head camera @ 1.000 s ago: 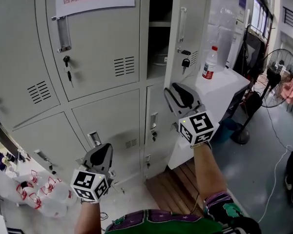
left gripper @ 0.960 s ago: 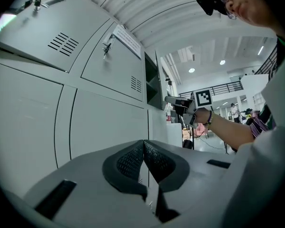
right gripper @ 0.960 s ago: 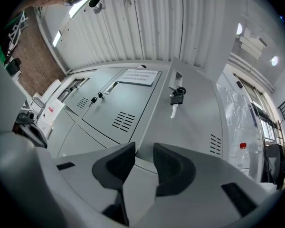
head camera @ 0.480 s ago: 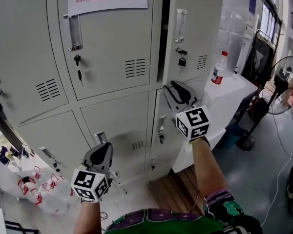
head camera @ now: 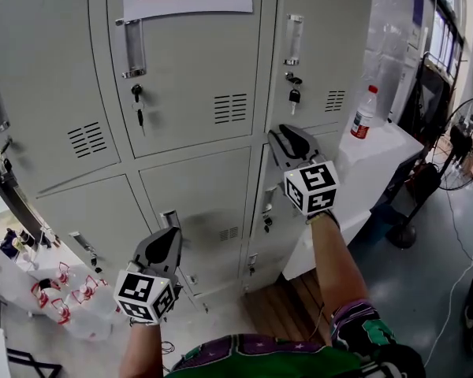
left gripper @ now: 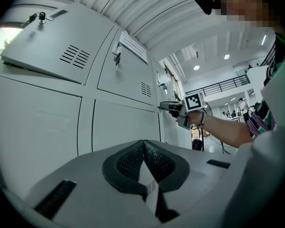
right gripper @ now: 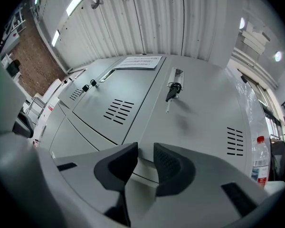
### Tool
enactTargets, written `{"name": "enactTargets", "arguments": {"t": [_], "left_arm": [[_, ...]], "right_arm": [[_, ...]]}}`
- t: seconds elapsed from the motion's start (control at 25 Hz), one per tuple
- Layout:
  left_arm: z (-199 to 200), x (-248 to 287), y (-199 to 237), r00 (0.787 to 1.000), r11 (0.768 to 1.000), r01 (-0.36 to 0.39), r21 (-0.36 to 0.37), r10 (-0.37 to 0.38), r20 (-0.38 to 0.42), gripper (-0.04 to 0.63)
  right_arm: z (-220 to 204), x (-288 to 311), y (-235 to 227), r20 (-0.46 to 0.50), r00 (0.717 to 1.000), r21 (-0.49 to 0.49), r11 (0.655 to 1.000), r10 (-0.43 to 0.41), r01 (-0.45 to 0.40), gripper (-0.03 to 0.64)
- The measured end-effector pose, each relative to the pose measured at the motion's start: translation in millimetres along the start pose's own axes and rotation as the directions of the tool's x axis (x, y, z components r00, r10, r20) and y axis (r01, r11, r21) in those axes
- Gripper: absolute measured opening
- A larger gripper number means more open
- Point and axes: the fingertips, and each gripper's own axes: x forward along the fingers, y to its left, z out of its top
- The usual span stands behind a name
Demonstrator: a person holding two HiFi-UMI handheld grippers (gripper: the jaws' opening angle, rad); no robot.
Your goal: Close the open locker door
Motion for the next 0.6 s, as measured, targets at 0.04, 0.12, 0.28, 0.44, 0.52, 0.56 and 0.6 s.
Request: {"name": "enactTargets", "arguments": {"t": [0.04,0.12,0.28,0.44,0.52,0.56,0.6], "left_arm": [[0,-1,0,1.000,1.000,-0.002,0.000,0.002,0.000,0.020],[1,-3,1,1.000,1.000,-0.007,0.001,0.007,0.001,0.020],[-1,-4,1,1.000,1.000,-0.014,0.003,0.014,-0.005,0.020],[-6,-5,-2,1.000,1.000,-0.017,0.009,0.017,-0.016,0.020],[-6,-6,-3,1.000,1.000,-0.016,0.007,0.016,-0.018,0.020],[-6,-6,-3,1.000,1.000,-0.017,0.006,0.017,-0.018,0.020],[-6,-6,-3,1.000,1.000,-0.018,0.004,0.018,-0.018,0.020]], "right_arm": [[-1,1,-2,-0.003,1.000,0.007,1.000,-0.003,0.003,0.094],[-4,4,-4,-0.006,1.000,0.028,1.000,-0.002,0.002,0.094],[-10,7,-5,-0.019,1.000,0.034,0.999,-0.002,0.003,0.094],[-14,10,-7,-0.026,1.000,0.038,0.999,-0.003,0.004,0.094],[-14,11,-7,-0.026,1.000,0.036,0.999,-0.005,0.006,0.094],[-14,10,-7,-0.026,1.000,0.033,0.999,-0.006,0.007,0.095],[-14,10,-7,-0.027,1.000,0.031,1.000,-0.007,0.007,0.095]]}}
